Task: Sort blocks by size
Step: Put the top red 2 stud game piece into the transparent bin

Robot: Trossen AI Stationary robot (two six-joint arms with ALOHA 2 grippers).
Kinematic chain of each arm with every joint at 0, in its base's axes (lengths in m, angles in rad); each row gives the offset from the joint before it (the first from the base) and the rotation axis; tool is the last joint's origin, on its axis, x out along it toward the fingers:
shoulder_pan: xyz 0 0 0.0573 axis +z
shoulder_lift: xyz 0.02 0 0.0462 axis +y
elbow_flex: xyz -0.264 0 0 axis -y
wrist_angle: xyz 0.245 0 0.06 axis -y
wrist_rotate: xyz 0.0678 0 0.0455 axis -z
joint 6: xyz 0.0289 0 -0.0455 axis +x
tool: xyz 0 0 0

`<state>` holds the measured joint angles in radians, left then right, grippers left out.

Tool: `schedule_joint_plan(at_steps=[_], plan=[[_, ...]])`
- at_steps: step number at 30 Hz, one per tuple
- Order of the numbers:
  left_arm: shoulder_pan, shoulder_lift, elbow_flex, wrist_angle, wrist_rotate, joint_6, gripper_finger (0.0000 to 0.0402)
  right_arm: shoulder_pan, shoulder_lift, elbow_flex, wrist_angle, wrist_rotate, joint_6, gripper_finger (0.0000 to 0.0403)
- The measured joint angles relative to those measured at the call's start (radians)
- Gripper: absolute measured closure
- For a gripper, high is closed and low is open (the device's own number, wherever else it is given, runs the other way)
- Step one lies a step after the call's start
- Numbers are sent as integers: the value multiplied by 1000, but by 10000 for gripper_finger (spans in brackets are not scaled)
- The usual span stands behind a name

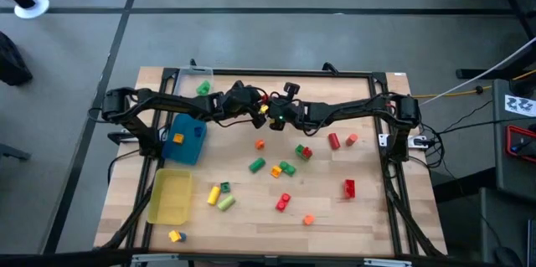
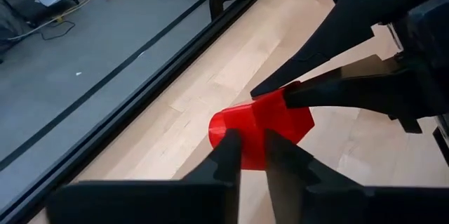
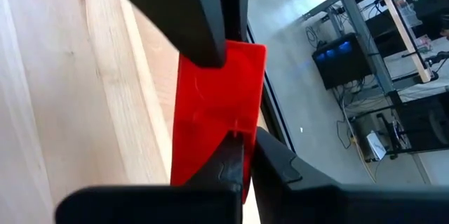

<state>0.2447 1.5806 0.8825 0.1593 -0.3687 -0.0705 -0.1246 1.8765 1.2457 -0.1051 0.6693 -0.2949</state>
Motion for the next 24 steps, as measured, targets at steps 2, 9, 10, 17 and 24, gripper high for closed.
schedule_joint_plan(at_steps=[2, 9, 10, 17, 24], plan=[[0, 0, 0, 0, 4, 0, 389, 0, 0, 0, -4, -2, 1, 390], [-1, 0, 0, -2, 14, 4, 377, -1, 0, 0, -13, -26, -2, 390], [-1, 0, 0, -2, 15, 17, 371, -1, 0, 0, -16, -27, -2, 390], [-26, 2, -2, 5, 27, 232, 303, -5, 0, 1, -85, -156, -1, 390], [-90, -2, -2, 1, 22, 424, 256, -21, 0, 1, -151, -253, 1, 390]])
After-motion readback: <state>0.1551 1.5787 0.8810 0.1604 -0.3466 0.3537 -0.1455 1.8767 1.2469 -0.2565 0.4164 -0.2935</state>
